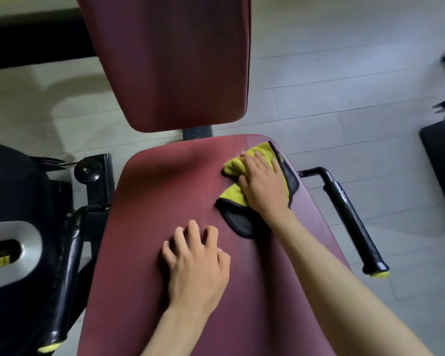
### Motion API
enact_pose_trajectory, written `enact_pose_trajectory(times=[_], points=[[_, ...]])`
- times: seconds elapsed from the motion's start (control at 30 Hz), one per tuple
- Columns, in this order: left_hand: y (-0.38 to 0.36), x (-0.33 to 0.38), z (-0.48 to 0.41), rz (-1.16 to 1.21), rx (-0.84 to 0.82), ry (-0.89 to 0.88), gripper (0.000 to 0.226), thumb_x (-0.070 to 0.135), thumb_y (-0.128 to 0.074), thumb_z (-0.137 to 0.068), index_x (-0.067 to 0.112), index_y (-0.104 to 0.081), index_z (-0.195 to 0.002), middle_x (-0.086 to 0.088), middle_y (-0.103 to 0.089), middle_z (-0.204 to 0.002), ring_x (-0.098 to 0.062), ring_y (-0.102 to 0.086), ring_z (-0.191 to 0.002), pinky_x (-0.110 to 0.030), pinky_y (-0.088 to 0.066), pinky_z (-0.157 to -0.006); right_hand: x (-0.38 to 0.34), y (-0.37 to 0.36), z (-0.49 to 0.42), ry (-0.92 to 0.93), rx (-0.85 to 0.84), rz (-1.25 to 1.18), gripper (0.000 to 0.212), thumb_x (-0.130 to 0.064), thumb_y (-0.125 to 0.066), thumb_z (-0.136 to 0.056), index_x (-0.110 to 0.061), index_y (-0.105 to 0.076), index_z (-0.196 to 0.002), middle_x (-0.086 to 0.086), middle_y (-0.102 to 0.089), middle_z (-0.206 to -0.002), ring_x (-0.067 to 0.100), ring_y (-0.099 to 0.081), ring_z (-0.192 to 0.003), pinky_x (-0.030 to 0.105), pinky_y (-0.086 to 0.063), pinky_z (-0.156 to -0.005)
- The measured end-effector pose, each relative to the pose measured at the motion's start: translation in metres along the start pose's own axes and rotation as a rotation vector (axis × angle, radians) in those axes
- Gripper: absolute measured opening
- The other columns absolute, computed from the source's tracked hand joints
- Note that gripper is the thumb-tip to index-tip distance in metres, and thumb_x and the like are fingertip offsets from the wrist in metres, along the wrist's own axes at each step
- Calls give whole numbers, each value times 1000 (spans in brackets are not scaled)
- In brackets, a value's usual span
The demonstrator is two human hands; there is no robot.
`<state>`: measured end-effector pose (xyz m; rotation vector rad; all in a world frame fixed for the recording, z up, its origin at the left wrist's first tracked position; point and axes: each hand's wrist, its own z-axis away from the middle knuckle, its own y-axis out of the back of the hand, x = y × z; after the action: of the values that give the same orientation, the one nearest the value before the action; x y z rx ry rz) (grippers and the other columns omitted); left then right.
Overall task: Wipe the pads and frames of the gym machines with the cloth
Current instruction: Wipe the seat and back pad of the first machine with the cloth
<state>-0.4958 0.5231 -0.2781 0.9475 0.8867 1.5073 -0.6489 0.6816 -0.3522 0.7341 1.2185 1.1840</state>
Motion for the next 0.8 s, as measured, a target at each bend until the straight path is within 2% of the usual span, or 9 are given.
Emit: enact_pose_trajectory(times=[0.1,0.23,0.4,0.63,0.7,0.8], points=[[-3,1,-1,11,-1,16,45,40,-42,-85,16,-62,-116,-22,-54,-132,-46,-50,-116,-64,-43,-91,4,-5,-68,-22,-83,-19,45,-32,-47,-99,-21,-50,-142,2,-55,-148,20,-34,-151,47,-20,-123],[1,-5,-4,-9,9,5,45,45,-41,-85,20,-63,-116,-17,-56,-130,-41,-52,-113,-59,-45,-88,12,-7,-74,-28,-47,-60,45,-32,-51,-96,-20,-53,-140,3,-56,-147,22,-36,-149,47,-19,-124],[10,-13,-9,1,-7,-4,48,51,-35,-87,29,-59,-123,-5,-53,-132,-32,-49,-116,-52,-43,-87,30,13,16,-63,-26,-118,51,-34,-43,-92,-18,-55,-139,1,-50,-155,28,-32,-153,55,-18,-125],[10,-14,-7,17,4,19,53,53,-34,-85,31,-58,-127,-3,-52,-135,-29,-47,-119,-52,-40,-89,50,49,237,-237,55,-104,52,-35,-43,-91,-30,-56,-142,-12,-41,-161,16,-25,-156,55,-24,-123],[8,-13,-8,12,13,22,52,53,-35,-85,31,-58,-126,-3,-52,-134,-29,-47,-118,-52,-39,-88,47,50,247,-246,60,-80,53,-35,-44,-91,-31,-56,-142,-13,-42,-160,16,-27,-155,53,-25,-123],[6,-11,-10,1,28,24,53,54,-36,-84,28,-60,-125,-4,-53,-132,-31,-48,-115,-52,-40,-87,45,42,208,-200,68,-13,50,-36,-45,-90,-28,-59,-138,-9,-46,-158,20,-33,-153,50,-27,-123]])
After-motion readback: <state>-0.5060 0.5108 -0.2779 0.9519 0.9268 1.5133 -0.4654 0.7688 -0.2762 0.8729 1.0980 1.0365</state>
